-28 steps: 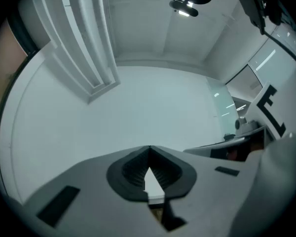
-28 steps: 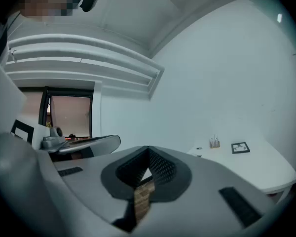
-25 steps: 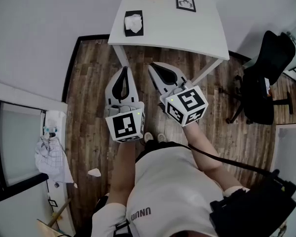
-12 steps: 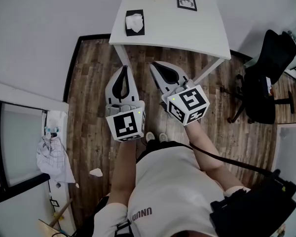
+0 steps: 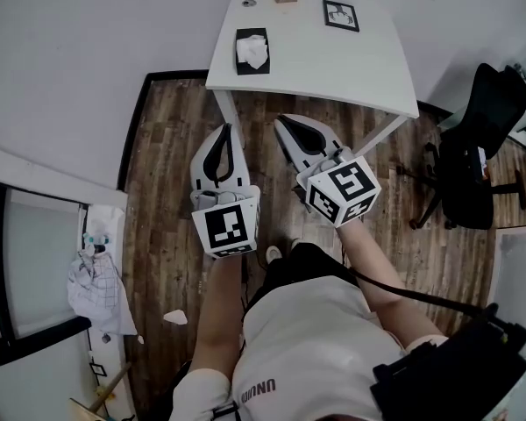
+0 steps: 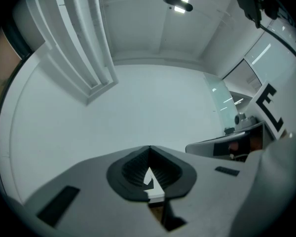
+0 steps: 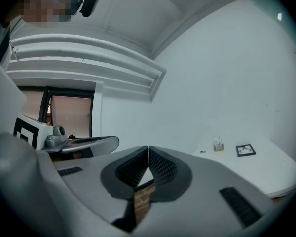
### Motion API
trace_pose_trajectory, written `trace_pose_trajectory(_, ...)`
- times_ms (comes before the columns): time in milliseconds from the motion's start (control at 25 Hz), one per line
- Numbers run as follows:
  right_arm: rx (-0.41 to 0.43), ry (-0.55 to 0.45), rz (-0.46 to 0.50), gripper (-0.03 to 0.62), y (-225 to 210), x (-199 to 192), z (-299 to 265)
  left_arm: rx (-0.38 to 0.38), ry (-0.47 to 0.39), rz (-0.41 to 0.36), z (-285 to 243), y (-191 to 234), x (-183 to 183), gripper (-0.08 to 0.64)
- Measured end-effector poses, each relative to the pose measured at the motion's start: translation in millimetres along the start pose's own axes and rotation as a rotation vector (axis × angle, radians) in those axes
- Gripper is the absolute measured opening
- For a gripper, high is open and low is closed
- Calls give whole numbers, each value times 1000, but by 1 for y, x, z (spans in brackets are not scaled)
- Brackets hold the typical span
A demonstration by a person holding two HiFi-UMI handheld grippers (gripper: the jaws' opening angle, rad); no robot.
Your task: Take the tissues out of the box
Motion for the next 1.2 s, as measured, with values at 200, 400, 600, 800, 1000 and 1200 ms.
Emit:
trace_pose_trajectory(200,-25,-4,-17,20,-2,-5,-12,9,16,9,-3,10,-10,12)
trace_pose_trajectory(400,-22,-10,-19,20,-14,-6,-25,25,25,15,-16,16,-22,12)
trace_pose_trajectory(600,-13,-14,-25,20,-36,-1,-51,26,45,20,-48,28,-30,12)
trace_pose_trajectory(800,-12,-10,-40,20,-62,-2,-86,37,72,8,-87,42,-39,12)
trace_pose_trajectory(1000,-8,7,-65,20,-93,-8,-120,26,108,2,-130,51,-53,12)
trace_pose_trajectory(1200,-5,31,-87,20,-122,-12,-153,31,141,8,-171,61,-64,12)
Point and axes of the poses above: the fingertips, and each gripper's own axes: z backward along the fingers, y to its left, x out of its top, the point moved 3 cm from there along z, backward along the fingers, and after that the axes turned 9 degrees about -x, right-handed, at the moved point
